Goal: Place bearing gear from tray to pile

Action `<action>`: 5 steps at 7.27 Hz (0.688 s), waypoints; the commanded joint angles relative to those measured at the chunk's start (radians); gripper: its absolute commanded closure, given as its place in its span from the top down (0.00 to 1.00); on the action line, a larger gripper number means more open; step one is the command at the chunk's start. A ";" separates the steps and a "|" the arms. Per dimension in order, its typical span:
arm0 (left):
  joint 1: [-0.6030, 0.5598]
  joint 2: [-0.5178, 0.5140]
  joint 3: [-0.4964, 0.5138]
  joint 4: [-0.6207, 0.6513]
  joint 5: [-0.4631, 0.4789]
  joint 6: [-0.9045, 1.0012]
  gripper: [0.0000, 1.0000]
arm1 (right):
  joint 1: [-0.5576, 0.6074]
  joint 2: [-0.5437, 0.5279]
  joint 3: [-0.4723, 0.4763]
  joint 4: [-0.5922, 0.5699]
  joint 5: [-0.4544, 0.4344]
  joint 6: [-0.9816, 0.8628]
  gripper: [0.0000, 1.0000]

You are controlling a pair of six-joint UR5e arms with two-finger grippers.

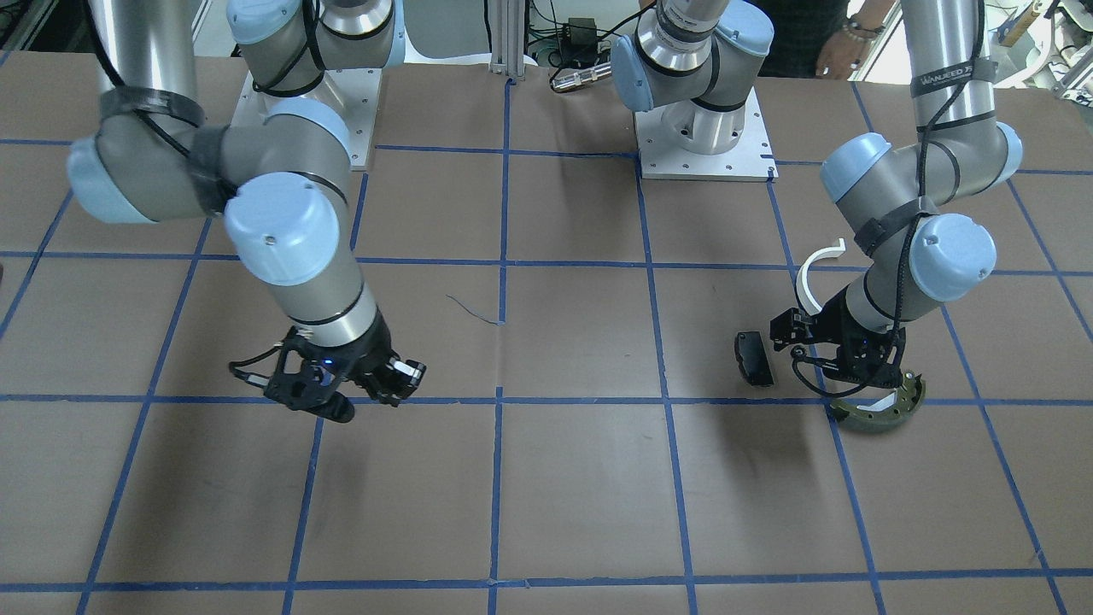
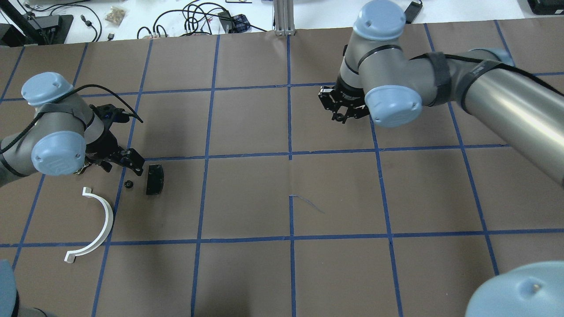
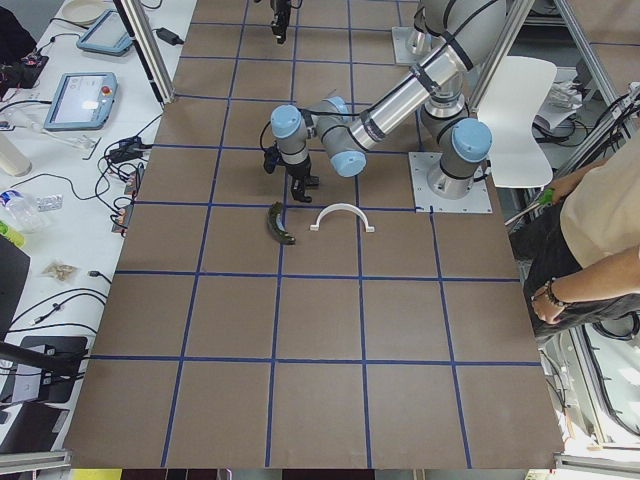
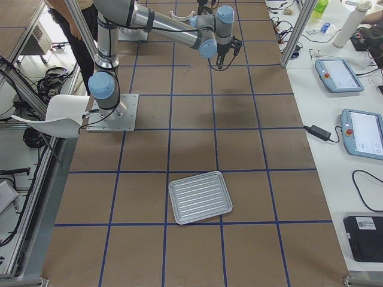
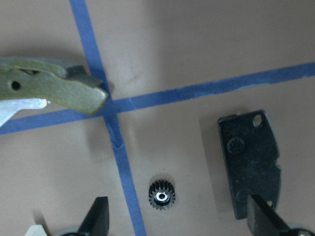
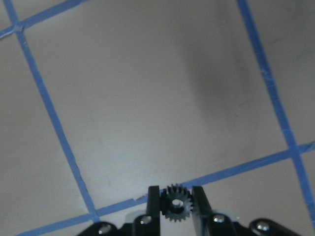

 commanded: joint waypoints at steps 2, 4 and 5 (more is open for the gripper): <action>-0.094 0.032 0.192 -0.248 -0.008 -0.133 1.00 | 0.195 0.113 -0.005 -0.102 0.007 0.145 0.00; -0.183 0.022 0.263 -0.308 -0.012 -0.274 1.00 | 0.228 0.159 -0.002 -0.161 0.100 0.151 0.00; -0.219 0.026 0.270 -0.308 -0.014 -0.302 1.00 | 0.239 0.170 0.001 -0.161 0.096 0.150 0.00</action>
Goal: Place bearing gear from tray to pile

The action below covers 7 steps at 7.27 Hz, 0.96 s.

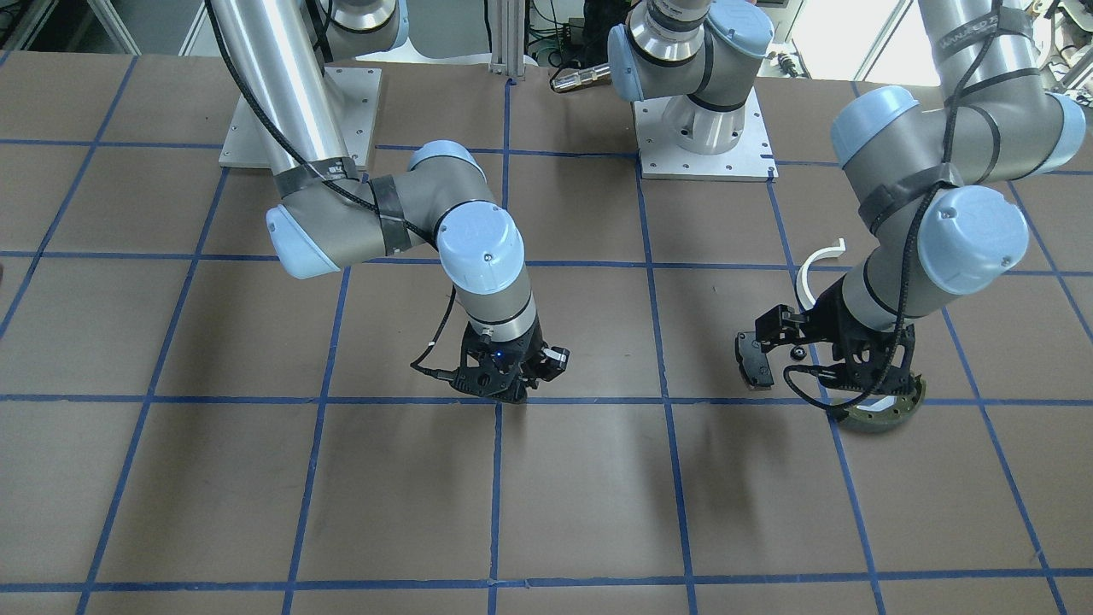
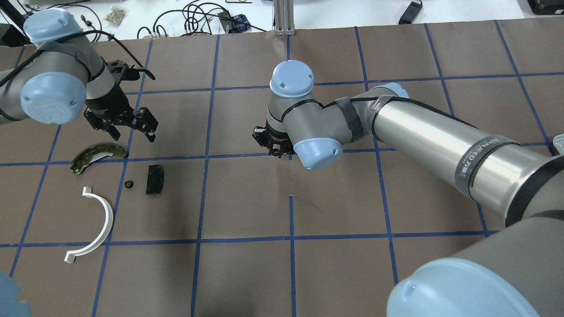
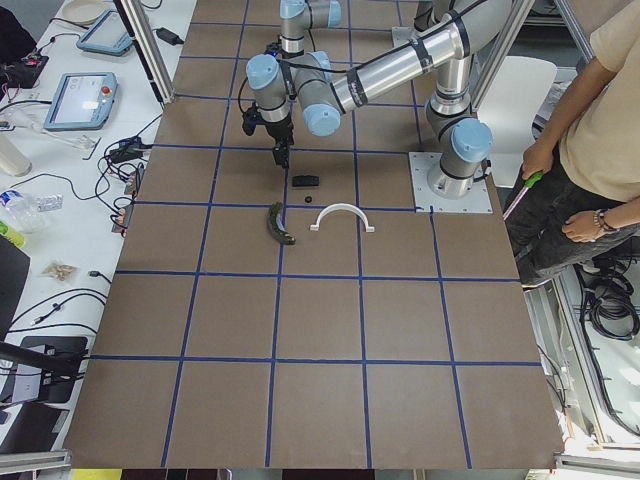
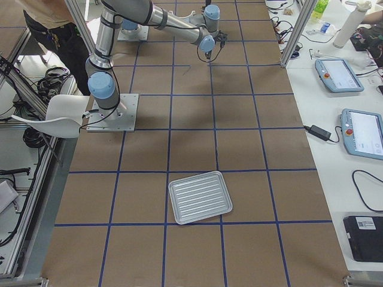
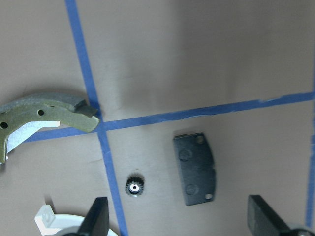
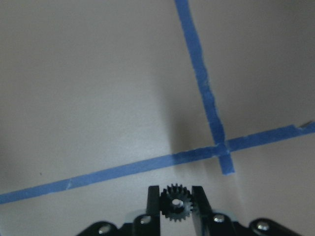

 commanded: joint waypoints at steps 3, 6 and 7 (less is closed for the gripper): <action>-0.086 0.024 0.039 -0.011 -0.009 -0.094 1.00 | 0.007 0.009 0.008 -0.008 -0.076 -0.023 1.00; -0.144 0.122 0.140 -0.179 -0.006 -0.119 1.00 | -0.100 -0.103 0.010 0.075 -0.072 -0.122 1.00; -0.169 0.161 0.158 -0.210 -0.014 -0.167 1.00 | -0.160 -0.158 0.010 0.157 -0.076 -0.265 1.00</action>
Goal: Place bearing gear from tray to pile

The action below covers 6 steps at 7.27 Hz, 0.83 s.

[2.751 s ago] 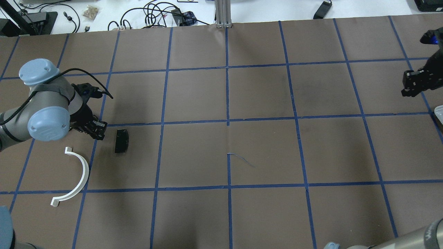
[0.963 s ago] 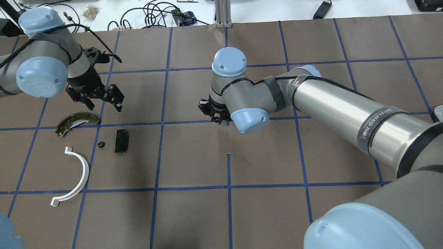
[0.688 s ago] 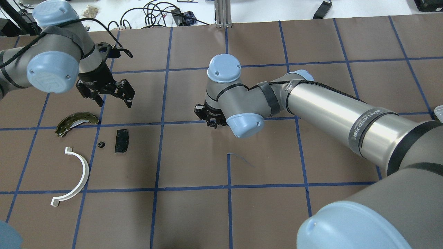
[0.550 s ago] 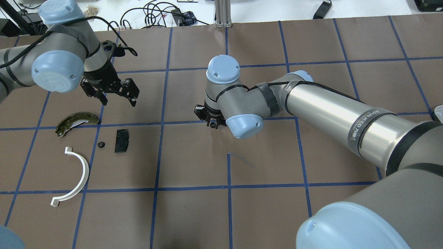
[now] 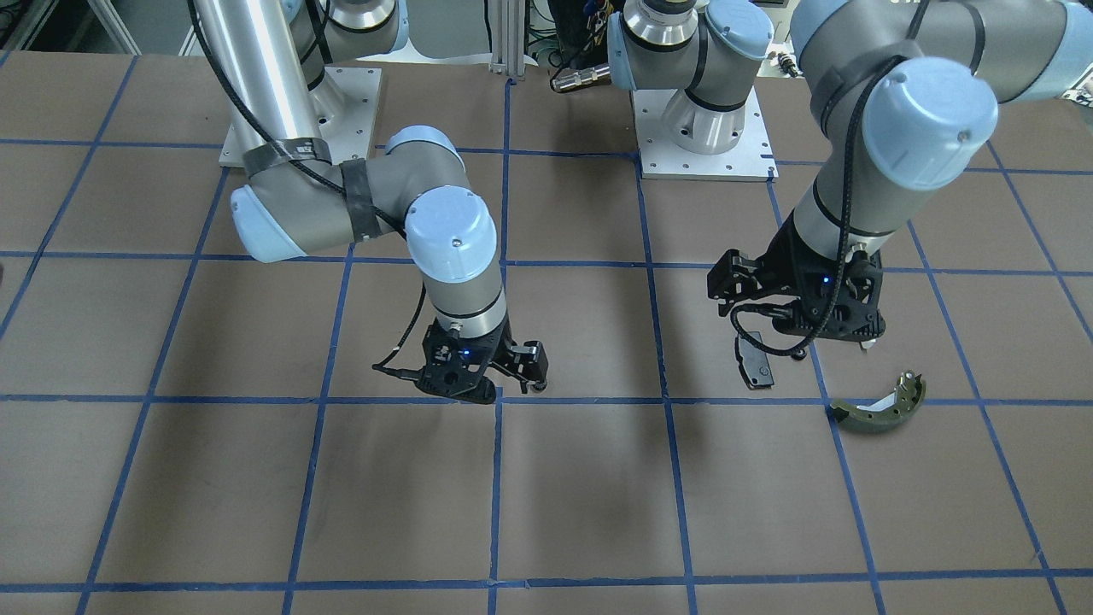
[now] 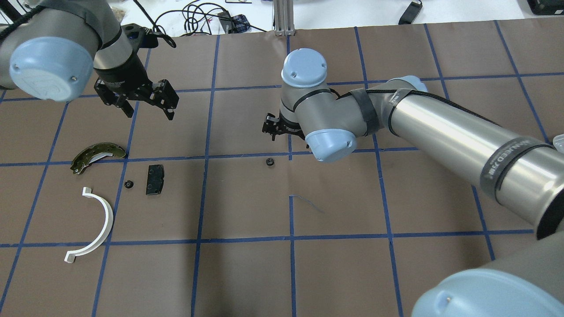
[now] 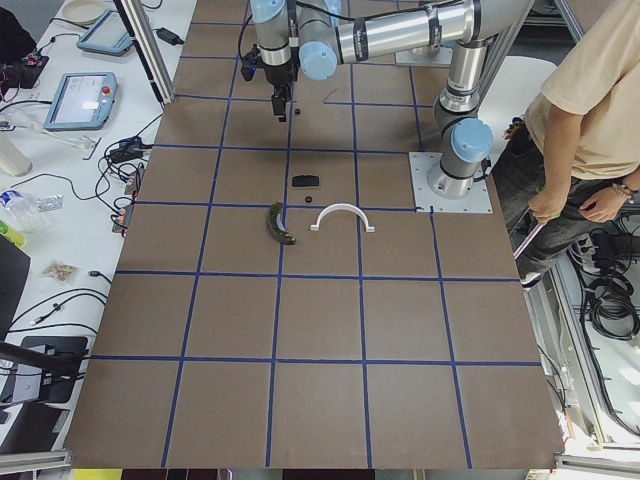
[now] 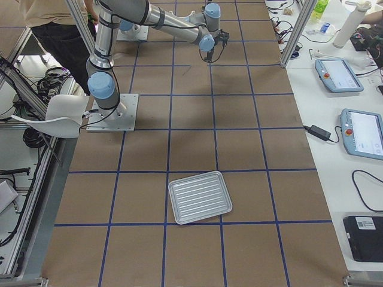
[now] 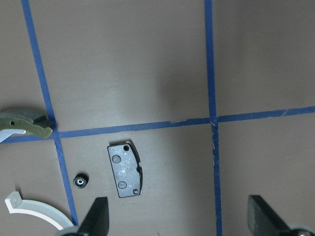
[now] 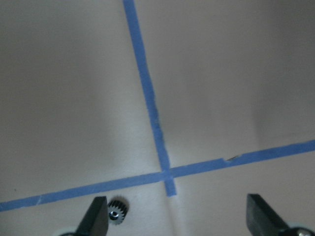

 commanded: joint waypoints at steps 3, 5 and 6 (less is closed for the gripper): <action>-0.162 0.029 0.011 -0.017 -0.018 -0.234 1.00 | -0.298 -0.197 0.000 0.316 -0.008 -0.469 1.00; -0.228 -0.092 -0.003 0.116 -0.021 -0.330 1.00 | -0.403 -0.265 -0.007 0.454 -0.012 -0.515 1.00; -0.287 -0.172 -0.005 0.172 -0.021 -0.426 1.00 | -0.405 -0.312 -0.016 0.499 -0.064 -0.511 1.00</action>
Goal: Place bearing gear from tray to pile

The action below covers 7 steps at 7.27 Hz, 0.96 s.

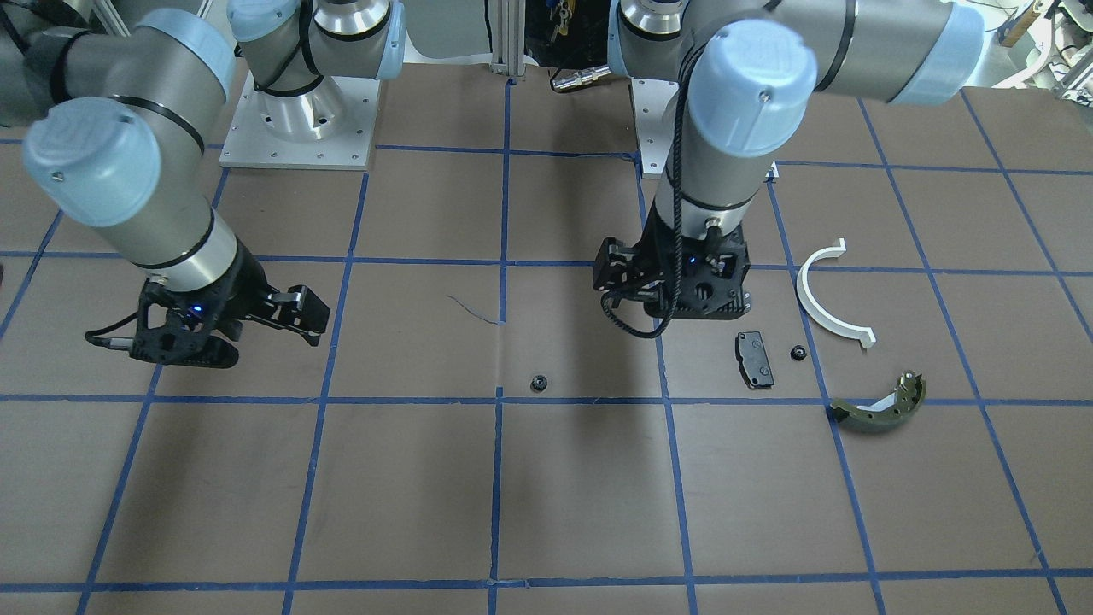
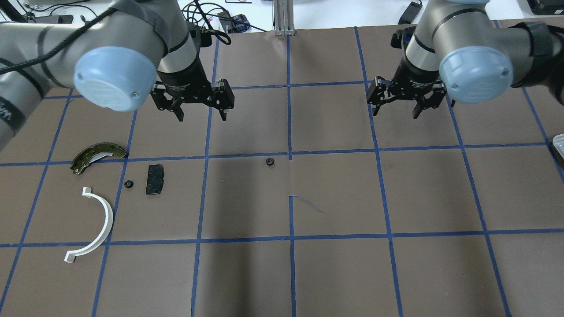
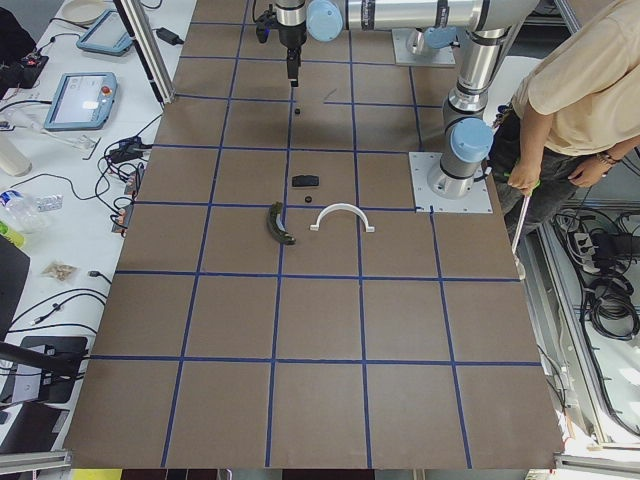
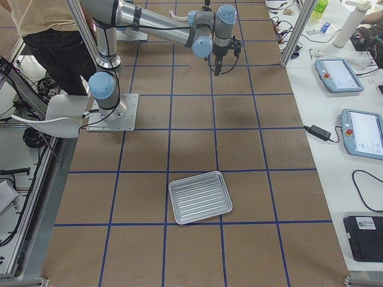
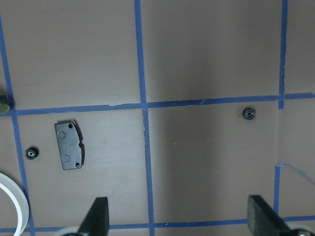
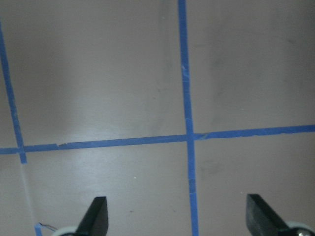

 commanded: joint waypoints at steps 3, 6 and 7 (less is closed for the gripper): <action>-0.140 -0.234 -0.059 0.264 0.008 -0.169 1.00 | -0.006 -0.157 -0.049 0.174 -0.049 -0.010 1.00; -0.169 -0.288 -0.115 0.361 0.002 -0.176 1.00 | 0.060 -0.149 -0.080 0.206 -0.042 0.035 1.00; -0.171 -0.300 -0.120 0.366 0.000 -0.198 1.00 | 0.057 -0.152 -0.071 0.208 -0.046 0.030 1.00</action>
